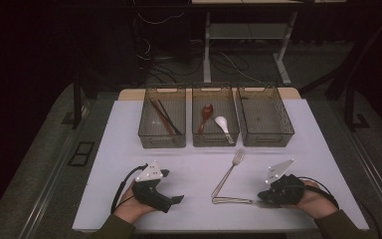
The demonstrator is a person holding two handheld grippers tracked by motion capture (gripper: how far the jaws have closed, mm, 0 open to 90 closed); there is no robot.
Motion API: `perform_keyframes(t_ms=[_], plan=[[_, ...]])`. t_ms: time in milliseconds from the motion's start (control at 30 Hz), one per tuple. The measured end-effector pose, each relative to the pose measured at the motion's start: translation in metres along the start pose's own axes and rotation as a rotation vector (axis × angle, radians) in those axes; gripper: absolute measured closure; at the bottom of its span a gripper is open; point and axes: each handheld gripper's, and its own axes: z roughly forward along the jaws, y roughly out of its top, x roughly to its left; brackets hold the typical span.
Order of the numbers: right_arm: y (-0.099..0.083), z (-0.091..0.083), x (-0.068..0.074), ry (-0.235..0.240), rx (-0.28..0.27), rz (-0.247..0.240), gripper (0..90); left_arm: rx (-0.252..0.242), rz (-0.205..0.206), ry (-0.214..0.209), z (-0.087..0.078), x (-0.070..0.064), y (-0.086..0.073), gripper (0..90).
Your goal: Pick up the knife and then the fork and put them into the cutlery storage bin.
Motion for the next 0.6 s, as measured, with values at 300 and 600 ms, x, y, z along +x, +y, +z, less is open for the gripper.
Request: perform_keyframes(t_ms=[300, 600], plan=[[0.006, -0.009, -0.004, 0.045, -0.095, 0.050, 67.5, -0.002, 0.002, -0.002, 0.000, 0.000, 0.000, 0.0], [0.027, -0.011, -0.005, 0.075, -0.061, -0.009, 54.5, -0.001, 0.005, -0.004, 0.001, 0.000, -0.001, 0.0]])
